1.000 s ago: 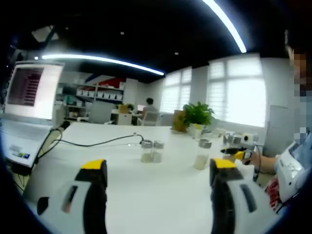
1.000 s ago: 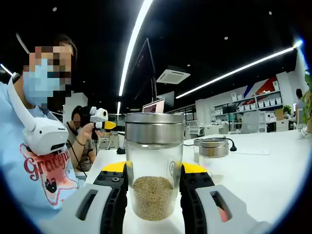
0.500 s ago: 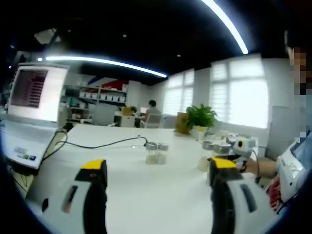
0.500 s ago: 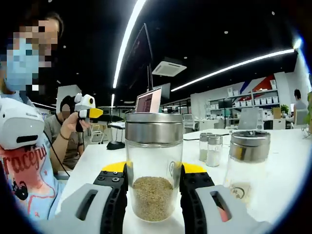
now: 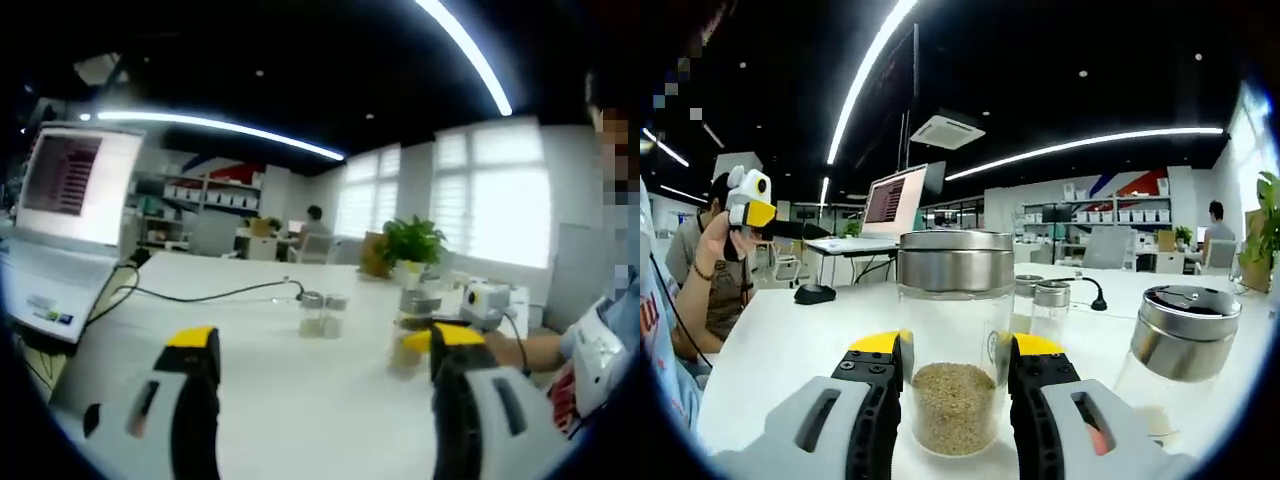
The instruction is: Rotate the seasoning bottle until the label or dispensing opening points toward the visible target arrow and the bottle remains upright within the marked orientation range
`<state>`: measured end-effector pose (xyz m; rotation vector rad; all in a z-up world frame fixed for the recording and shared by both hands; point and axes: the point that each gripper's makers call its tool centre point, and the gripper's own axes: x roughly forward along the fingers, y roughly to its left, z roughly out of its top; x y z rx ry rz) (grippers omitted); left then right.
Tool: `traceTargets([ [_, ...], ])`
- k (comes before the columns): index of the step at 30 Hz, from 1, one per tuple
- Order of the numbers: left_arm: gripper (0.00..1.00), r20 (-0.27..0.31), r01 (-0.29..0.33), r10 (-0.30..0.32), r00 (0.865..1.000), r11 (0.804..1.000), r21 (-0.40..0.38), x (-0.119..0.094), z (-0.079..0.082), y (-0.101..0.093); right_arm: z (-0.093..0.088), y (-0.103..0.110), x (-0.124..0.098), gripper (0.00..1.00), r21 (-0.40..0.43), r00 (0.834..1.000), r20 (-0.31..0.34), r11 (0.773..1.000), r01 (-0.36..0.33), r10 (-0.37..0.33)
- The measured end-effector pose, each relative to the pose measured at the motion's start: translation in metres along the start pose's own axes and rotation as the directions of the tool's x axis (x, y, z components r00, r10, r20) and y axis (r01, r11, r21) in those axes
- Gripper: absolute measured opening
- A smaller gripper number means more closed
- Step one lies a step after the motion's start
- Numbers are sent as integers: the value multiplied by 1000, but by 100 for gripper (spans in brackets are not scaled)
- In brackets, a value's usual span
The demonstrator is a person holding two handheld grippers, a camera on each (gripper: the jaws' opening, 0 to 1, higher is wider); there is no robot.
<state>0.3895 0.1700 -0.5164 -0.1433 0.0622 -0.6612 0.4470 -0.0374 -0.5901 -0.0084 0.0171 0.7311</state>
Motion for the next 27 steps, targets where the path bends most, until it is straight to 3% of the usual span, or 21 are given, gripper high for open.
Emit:
traceTargets([
  [4,92,-1,3,-3,1000,1000,-2,0,-1,0,-4,-9,1,40,-49,997,-4,996,71,-71],
  [6,92,-2,4,-4,1000,1000,-2,1,-1,0,-4,-18,-3,40,-9,984,17,984,178,-178],
  [13,92,-7,9,-9,1000,1000,0,2,-3,-3,-16,-15,7,40,4,983,-11,983,181,-181],
  [20,92,-1,7,-7,1000,1000,10,0,0,-4,-19,-19,-11,40,-8,979,-5,979,205,-205],
  [27,92,-6,15,-14,1000,1000,8,1,-1,-5,-25,-24,-9,40,6,973,-39,973,229,-228],
])
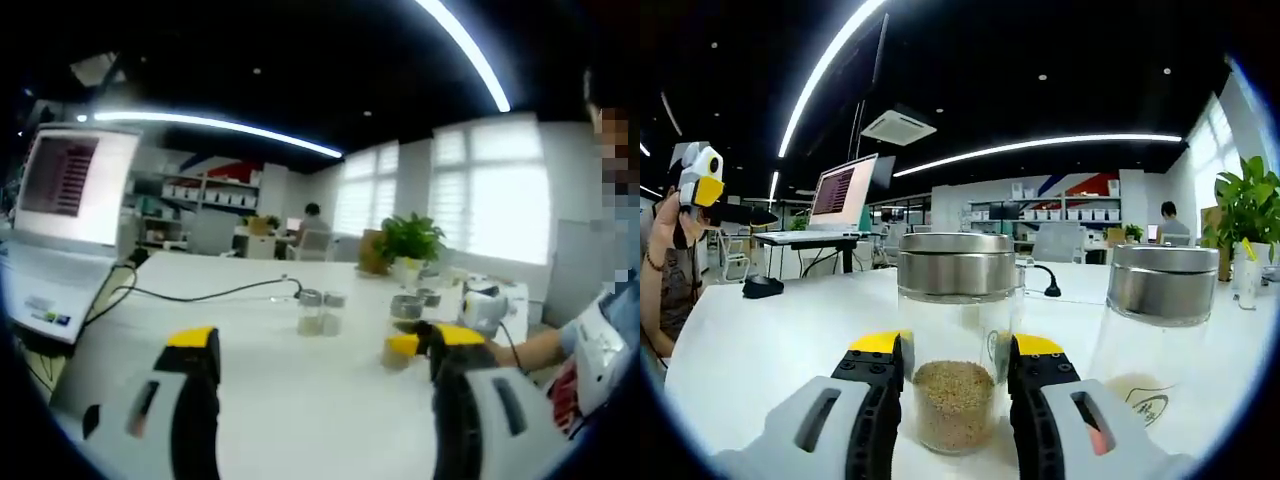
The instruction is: Rotate the seasoning bottle until the label or dispensing opening points toward the visible target arrow and the bottle remains upright within the marked orientation range
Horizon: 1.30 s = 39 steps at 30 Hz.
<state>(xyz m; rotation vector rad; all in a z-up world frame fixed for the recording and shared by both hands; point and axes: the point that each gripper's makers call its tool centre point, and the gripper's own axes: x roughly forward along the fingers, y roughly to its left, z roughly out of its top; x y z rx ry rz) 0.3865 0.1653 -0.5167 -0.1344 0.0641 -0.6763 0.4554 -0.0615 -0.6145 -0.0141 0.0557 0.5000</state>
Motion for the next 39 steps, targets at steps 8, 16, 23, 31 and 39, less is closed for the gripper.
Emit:
traceTargets([
  [8,92,0,0,0,1000,1000,2,0,0,-1,0,-2,10,41,-11,1000,-7,1000,14,-14],
  [16,92,2,1,-1,1000,1000,1,0,1,0,0,0,-11,41,52,1000,-10,998,-24,25],
  [23,92,-14,-18,18,1000,1000,12,12,-7,-3,-3,7,-43,44,98,992,-39,988,-117,122],
  [31,91,-29,163,-162,986,987,10,59,-33,-55,22,-11,-84,44,-33,992,32,992,-120,121],
  [39,91,43,244,-246,968,969,46,88,-32,-100,48,-43,-105,40,-103,996,88,994,-23,32],
])
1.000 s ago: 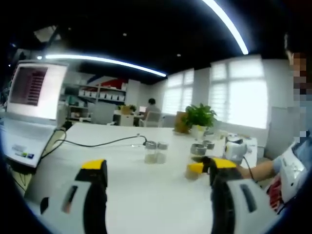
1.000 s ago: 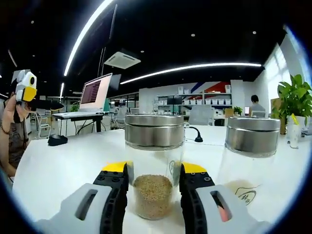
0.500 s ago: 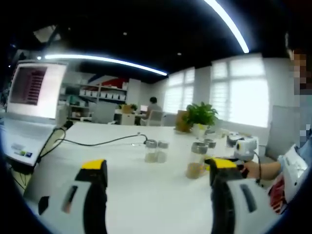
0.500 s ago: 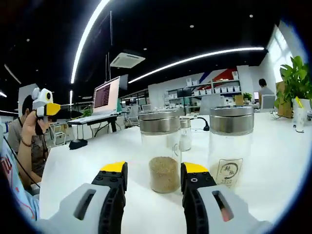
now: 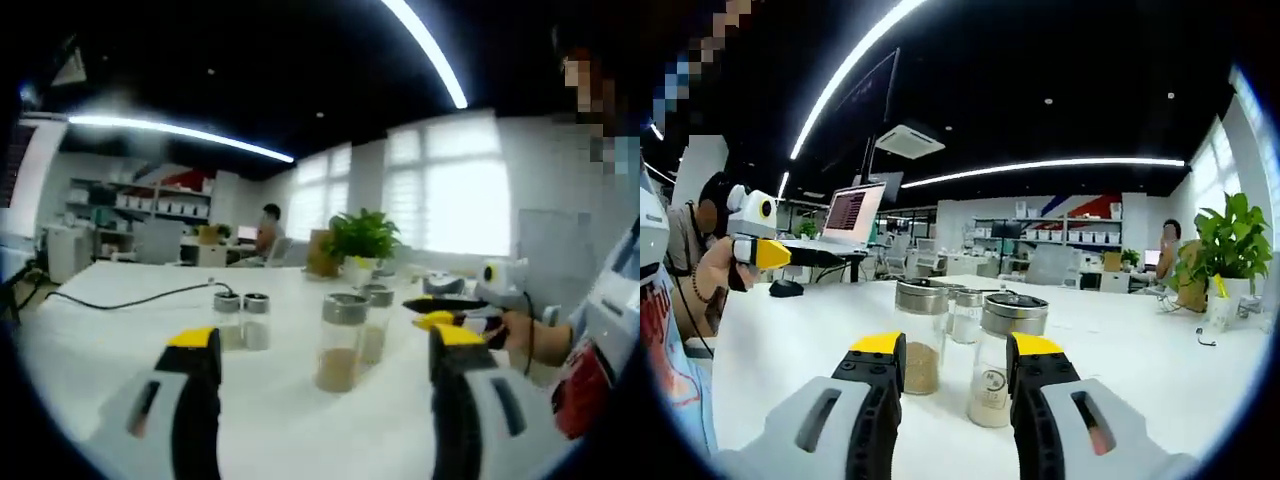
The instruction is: Rotate the seasoning bottle until the label or dispensing opening points toward the visible target arrow and the bottle remains upright within the marked orientation range
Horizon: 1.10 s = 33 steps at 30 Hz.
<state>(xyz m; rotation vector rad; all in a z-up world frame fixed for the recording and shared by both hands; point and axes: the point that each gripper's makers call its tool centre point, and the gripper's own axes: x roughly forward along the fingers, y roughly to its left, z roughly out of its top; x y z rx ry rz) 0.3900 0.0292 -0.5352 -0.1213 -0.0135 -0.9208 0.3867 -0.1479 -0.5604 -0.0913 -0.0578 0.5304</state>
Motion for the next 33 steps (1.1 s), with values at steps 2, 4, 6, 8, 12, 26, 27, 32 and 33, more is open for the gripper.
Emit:
traceTargets([
  [2,91,-3,13,-13,1000,1000,-9,4,0,-4,2,-7,-4,41,26,1000,-8,1000,5,-4],
  [4,91,-7,12,-12,1000,1000,0,7,-1,-5,5,-12,-9,41,34,1000,-6,999,10,-10],
  [6,90,5,-4,4,1000,1000,18,12,1,-2,10,-19,-15,41,27,1000,3,999,28,-28],
  [8,91,20,-15,14,1000,997,72,19,2,1,10,-25,-19,41,36,999,-4,998,48,-48],
  [12,87,-23,-34,35,999,999,13,43,-13,1,1,-35,-28,44,20,992,-50,993,120,-119],
  [26,67,-148,-133,146,978,987,92,101,-57,-5,-15,-27,-37,43,96,993,-55,989,112,-107],
  [27,66,-150,-138,151,977,986,93,104,-57,-5,-16,-27,-38,43,103,993,-54,988,115,-109],
  [32,64,-166,-174,184,969,982,76,112,-63,2,-18,-32,-46,43,127,989,-41,981,144,-140],
  [33,63,-161,-174,183,970,982,68,112,-63,0,-17,-31,-48,43,124,990,-34,983,138,-135],
])
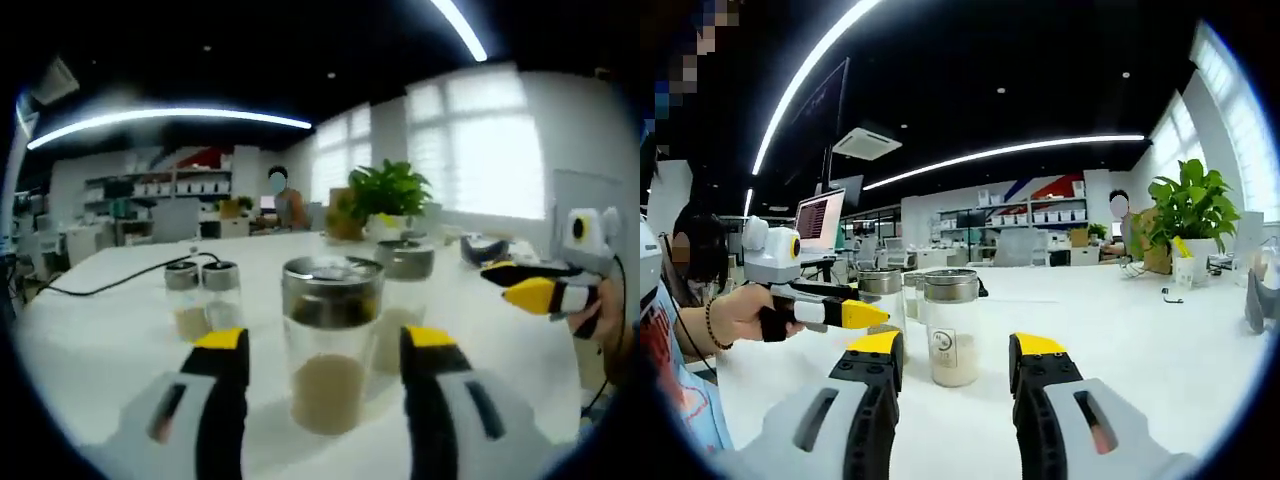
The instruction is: Rotate the seasoning bottle until the label or dispensing opening points toward the visible target arrow and the bottle remains upright within the marked orientation range
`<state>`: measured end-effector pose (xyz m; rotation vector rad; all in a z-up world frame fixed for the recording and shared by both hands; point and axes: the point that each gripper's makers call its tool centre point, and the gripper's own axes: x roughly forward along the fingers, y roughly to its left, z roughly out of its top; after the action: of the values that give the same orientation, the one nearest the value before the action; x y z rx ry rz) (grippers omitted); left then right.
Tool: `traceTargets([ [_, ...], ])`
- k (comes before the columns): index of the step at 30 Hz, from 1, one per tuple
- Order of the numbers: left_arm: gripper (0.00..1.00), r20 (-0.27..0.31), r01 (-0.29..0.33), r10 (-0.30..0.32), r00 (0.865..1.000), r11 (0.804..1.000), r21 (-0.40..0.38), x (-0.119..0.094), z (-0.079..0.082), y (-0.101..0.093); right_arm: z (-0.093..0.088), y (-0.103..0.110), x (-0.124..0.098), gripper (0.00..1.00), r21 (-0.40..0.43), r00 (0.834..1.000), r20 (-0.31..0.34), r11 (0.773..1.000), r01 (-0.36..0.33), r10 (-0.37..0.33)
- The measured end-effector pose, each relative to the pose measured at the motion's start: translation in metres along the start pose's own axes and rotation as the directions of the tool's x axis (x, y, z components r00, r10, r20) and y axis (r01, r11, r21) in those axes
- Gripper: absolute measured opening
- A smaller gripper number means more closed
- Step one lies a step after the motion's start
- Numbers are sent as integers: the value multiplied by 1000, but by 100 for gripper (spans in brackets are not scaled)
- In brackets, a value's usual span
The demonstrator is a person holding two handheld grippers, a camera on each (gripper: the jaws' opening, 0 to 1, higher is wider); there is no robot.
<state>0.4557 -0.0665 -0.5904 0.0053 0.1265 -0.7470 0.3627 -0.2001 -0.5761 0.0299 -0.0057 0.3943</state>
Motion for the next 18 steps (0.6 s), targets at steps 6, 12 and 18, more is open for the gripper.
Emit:
traceTargets([
  [6,54,3,-1,1,1000,1000,20,8,-6,-4,1,8,-2,43,-5,1000,16,1000,-10,10],
  [12,43,-14,-6,7,1000,997,80,10,-11,-8,3,2,-6,42,-8,999,35,1000,15,-14],
  [18,42,-14,24,-24,1000,998,60,10,-13,-9,-2,-4,-9,41,17,999,35,1000,24,-24],
])
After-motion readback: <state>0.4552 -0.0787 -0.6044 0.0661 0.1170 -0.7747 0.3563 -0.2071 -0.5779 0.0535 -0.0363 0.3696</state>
